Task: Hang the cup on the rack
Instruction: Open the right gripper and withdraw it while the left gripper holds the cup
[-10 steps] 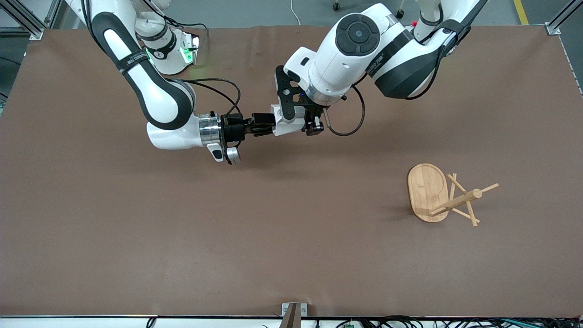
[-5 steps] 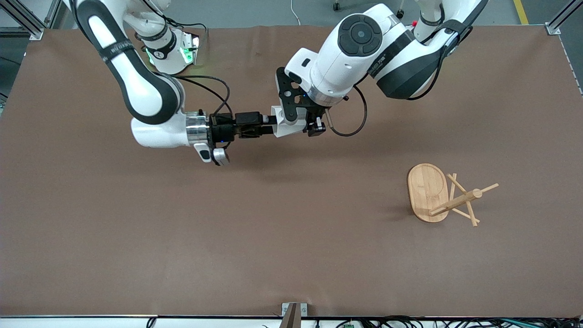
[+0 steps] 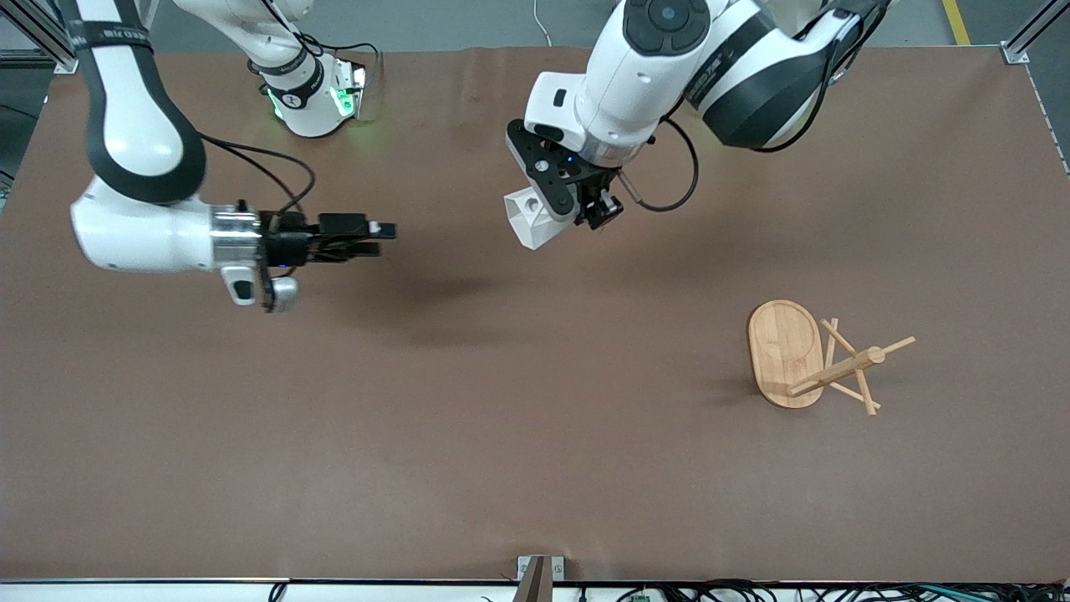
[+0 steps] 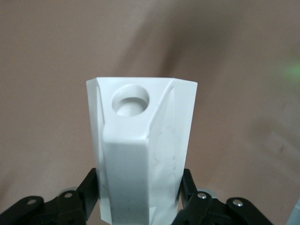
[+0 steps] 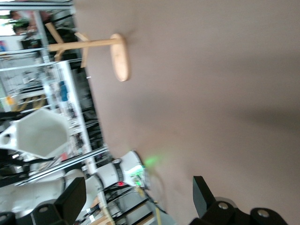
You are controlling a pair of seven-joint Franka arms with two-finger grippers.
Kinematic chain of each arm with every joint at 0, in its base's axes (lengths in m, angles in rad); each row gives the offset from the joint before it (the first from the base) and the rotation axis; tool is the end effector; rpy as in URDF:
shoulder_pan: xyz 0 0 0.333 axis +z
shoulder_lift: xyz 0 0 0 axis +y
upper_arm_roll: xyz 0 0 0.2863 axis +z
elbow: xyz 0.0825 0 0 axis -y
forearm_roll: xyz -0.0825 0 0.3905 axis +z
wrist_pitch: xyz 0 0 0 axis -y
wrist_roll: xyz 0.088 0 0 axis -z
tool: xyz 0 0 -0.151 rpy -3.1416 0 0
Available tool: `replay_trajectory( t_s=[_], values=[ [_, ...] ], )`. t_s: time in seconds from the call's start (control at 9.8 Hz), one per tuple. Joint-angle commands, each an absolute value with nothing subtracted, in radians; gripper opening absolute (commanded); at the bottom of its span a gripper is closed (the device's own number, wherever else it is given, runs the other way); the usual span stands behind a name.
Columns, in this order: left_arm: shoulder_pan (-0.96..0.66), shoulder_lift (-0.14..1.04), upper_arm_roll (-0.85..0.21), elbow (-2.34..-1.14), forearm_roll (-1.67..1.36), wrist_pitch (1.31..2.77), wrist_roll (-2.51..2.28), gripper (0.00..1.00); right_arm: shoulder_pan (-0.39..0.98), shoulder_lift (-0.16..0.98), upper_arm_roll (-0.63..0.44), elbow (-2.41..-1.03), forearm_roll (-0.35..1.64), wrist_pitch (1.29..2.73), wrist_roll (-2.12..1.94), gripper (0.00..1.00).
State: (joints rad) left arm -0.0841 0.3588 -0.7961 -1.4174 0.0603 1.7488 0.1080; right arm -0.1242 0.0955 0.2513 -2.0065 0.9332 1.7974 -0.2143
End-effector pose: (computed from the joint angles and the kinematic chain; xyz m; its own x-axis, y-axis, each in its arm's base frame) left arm 0.4641 -0.4553 0.4801 0.5828 -0.8070 0.0951 -0.8071 -0.5612 0.1833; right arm 0.5354 0.1703 0.3615 0.9722 0.0782 -0.2205 -0.1252 -0.6226 -0.7725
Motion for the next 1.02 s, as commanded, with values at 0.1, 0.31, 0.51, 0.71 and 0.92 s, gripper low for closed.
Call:
replay_trajectory(
  t_s=[0.1, 0.31, 0.51, 0.71, 0.92],
  values=[
    [-0.031, 0.307, -0.796, -1.456, 0.077, 1.727, -0.093, 0.03, -0.120, -0.018, 0.169, -2.002, 0.466, 1.837, 0.000, 1.00],
    [0.000, 0.298, -0.796, -1.454, 0.092, 1.727, -0.202, 0.03, -0.118, -0.049, 0.105, -1.982, 0.202, 1.916, 0.078, 1.00],
    [0.040, 0.298, -0.796, -1.448, 0.097, 1.727, -0.216, 0.03, -0.091, -0.052, 0.062, -1.822, -0.019, 1.822, 0.080, 1.00],
    [0.070, 0.298, -0.795, -1.445, 0.097, 1.727, -0.232, 0.03, -0.075, -0.052, 0.026, -1.697, -0.022, 1.732, 0.087, 1.00],
    [0.094, 0.296, -0.793, -1.445, 0.097, 1.715, -0.232, 0.03, -0.075, -0.049, -0.026, -1.562, 0.003, 1.576, 0.087, 1.00]
  ],
)
